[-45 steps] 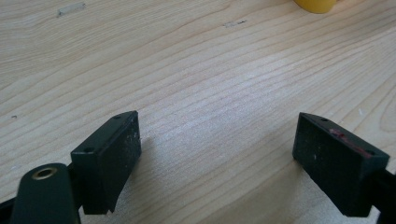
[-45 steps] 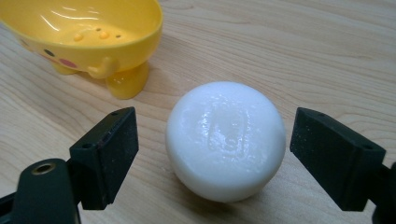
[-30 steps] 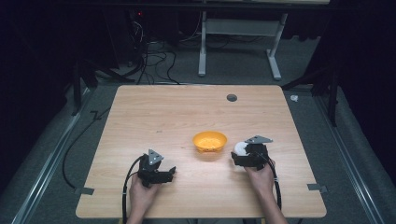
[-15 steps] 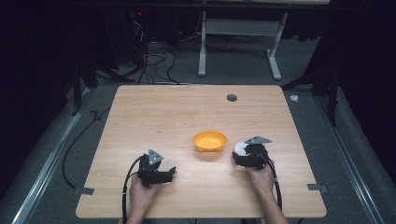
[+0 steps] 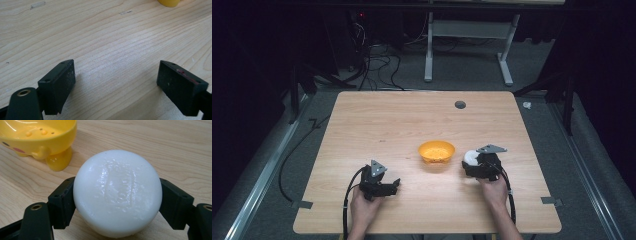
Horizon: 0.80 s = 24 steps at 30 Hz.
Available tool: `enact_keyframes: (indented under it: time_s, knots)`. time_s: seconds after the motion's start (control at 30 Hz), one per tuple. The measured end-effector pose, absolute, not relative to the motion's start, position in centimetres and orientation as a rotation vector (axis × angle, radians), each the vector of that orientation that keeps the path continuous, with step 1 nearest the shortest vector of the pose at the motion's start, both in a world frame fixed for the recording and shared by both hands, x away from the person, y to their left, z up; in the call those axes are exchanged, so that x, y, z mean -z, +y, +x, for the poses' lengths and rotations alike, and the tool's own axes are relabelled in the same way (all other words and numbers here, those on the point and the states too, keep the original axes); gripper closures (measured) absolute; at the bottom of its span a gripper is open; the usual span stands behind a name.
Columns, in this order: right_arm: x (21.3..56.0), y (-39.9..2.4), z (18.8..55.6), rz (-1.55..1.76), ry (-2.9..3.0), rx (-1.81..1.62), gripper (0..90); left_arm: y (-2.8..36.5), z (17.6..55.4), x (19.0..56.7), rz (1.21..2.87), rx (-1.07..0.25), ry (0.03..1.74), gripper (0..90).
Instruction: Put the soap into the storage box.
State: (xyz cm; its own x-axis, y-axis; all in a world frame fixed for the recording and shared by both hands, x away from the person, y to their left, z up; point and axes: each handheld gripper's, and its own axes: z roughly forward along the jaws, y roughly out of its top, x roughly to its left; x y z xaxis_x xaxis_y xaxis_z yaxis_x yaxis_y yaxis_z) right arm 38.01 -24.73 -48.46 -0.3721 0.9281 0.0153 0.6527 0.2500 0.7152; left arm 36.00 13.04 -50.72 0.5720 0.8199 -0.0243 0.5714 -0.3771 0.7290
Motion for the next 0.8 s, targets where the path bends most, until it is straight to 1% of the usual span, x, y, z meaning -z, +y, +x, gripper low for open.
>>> enact_keyframes:
  time_s: [0.4, 0.8]
  knots:
    - [47.0, -24.6, 37.4, 1.401, 2.128, -0.941, 25.1, 13.0, 36.0, 50.7, 2.094, -0.449, 1.107, 15.7]
    - [44.8, -23.7, 36.7, 1.352, 2.136, -0.998, 25.1, 13.0, 36.0, 50.7, 2.096, -0.448, 1.104, 15.7]
